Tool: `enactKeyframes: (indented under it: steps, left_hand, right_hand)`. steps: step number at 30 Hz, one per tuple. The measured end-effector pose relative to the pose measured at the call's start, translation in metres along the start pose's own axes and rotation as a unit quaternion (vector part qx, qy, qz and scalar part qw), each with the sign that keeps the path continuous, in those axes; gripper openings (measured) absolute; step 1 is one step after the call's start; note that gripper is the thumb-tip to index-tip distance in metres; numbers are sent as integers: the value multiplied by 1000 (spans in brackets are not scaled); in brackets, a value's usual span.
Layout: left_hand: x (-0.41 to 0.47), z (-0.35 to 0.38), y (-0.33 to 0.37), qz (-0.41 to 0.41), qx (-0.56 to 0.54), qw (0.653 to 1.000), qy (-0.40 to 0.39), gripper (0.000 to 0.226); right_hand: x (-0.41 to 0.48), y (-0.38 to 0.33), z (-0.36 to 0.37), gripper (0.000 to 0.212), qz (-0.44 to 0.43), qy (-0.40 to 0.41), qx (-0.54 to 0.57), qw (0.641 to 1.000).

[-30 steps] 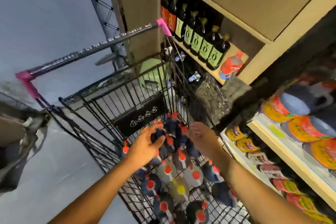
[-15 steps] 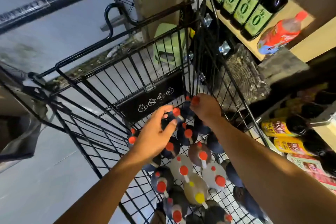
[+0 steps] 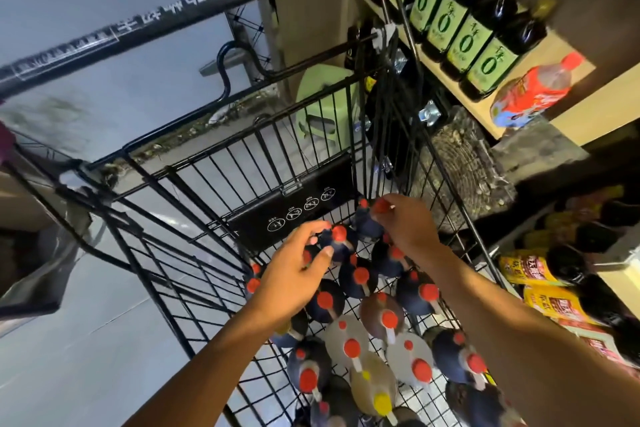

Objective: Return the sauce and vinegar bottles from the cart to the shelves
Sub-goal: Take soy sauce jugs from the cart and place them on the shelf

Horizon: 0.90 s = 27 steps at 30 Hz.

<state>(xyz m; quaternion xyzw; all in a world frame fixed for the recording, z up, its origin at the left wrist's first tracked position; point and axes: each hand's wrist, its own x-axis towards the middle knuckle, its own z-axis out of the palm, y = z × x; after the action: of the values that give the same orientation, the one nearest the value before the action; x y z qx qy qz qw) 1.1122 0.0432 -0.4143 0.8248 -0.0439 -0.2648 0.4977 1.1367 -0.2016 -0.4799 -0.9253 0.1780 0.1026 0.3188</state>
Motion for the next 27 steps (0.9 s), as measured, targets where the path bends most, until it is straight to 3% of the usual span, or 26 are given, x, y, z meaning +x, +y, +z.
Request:
enactKeyframes:
  steps: [7, 14, 17, 21, 24, 27]
  left_hand:
    - [-5, -10, 28, 18, -19, 1000, 1, 35]
    - [-7, -36, 75, 35, -73, 996, 33, 24]
    - [-14, -47, 103, 53, -164, 985, 28, 62]
    - [-27, -54, 142, 49, -201, 976, -75, 76]
    - [-32, -51, 145, 12, -266, 952, -153, 111]
    - [-40, -48, 138, 35, -280, 943, -178, 111]
  right_hand:
    - [-37, -46, -80, 17, -132, 23, 65, 989]
    - [-81, -116, -171, 27, -203, 39, 89, 974]
    - [-98, -141, -200, 22, -215, 18, 133, 967]
    - [-111, -168, -222, 19, -229, 4, 214, 949]
    - [-116, -180, -224, 23, -207, -13, 266, 941]
    - [-118, -186, -216, 21, -170, -20, 294, 940]
